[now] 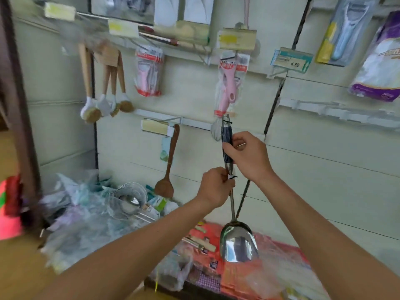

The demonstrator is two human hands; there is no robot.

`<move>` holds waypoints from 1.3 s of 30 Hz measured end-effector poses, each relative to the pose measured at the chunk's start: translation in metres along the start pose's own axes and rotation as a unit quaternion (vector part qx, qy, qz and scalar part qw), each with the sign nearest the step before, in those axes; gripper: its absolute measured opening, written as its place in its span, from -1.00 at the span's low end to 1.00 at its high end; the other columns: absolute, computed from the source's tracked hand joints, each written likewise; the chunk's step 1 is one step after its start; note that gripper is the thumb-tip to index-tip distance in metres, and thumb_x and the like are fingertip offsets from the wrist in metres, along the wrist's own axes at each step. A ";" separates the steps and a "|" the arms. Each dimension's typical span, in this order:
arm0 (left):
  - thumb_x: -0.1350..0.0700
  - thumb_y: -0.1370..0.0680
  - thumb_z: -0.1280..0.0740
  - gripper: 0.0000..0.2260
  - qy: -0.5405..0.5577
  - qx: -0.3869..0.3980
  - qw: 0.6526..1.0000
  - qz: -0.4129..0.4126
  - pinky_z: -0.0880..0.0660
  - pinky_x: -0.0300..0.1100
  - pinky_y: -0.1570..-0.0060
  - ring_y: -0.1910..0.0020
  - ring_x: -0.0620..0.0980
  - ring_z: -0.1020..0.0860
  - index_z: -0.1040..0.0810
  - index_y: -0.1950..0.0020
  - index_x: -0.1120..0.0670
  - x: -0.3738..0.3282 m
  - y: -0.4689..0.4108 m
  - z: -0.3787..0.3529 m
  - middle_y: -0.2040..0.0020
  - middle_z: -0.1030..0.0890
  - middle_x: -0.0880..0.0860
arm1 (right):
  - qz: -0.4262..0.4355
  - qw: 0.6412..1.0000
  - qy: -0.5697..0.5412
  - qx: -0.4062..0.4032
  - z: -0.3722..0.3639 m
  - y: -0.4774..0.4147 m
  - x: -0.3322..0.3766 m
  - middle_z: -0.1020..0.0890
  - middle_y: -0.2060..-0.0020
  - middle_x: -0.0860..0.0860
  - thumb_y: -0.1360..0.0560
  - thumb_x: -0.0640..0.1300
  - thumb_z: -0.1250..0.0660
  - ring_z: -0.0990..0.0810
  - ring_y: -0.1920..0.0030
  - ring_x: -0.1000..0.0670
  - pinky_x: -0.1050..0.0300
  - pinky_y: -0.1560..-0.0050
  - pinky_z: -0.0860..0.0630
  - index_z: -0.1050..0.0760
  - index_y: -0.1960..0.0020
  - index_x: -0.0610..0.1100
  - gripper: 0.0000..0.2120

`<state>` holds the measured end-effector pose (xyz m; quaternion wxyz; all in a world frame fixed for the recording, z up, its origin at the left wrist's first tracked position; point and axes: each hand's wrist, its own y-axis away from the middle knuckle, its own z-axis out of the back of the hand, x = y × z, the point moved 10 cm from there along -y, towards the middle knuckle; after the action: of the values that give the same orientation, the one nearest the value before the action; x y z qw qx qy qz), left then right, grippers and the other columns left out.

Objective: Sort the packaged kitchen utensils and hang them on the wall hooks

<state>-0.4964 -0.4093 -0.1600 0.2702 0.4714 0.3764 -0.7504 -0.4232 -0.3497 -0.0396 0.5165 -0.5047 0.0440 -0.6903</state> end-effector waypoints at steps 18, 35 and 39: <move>0.19 -0.47 -0.37 -0.84 -0.175 -0.435 0.856 0.216 -0.61 0.14 0.25 0.23 0.22 -0.65 -0.52 0.19 0.29 0.129 0.333 0.455 0.26 -0.62 0.24 | 0.239 0.871 -0.268 0.336 -0.398 0.217 0.329 -0.58 0.23 0.20 -0.46 -0.05 -0.44 -0.53 0.24 0.25 0.46 0.24 -0.39 -0.59 -0.03 -0.07 -0.83; 0.26 -0.55 -0.39 -0.90 0.064 -0.549 0.751 0.360 -0.65 0.01 0.30 0.37 0.17 -0.65 -0.57 0.13 0.29 0.248 0.578 0.485 0.25 -0.66 0.20 | 0.284 0.770 -0.158 0.549 -0.558 0.484 0.398 -0.68 0.22 -0.12 -0.47 -0.03 -0.41 -0.63 0.17 -0.16 -0.02 0.19 -0.55 -0.66 0.05 -0.21 -0.77; 0.25 -0.56 -0.38 -0.89 0.116 -0.530 0.746 0.386 -0.65 0.00 0.28 0.39 0.13 -0.64 -0.54 0.11 0.29 0.292 0.600 0.477 0.34 -0.65 0.16 | 0.258 0.761 -0.115 0.584 -0.597 0.523 0.374 -0.68 0.19 -0.19 -0.49 -0.05 -0.39 -0.65 0.15 -0.22 -0.09 0.17 -0.56 -0.65 0.04 -0.26 -0.74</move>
<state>-0.4002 -1.1579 -0.4824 0.6975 0.4409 0.5277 -0.2017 -0.5003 -1.1503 -0.3910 0.8710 -0.1504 -0.2987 -0.3598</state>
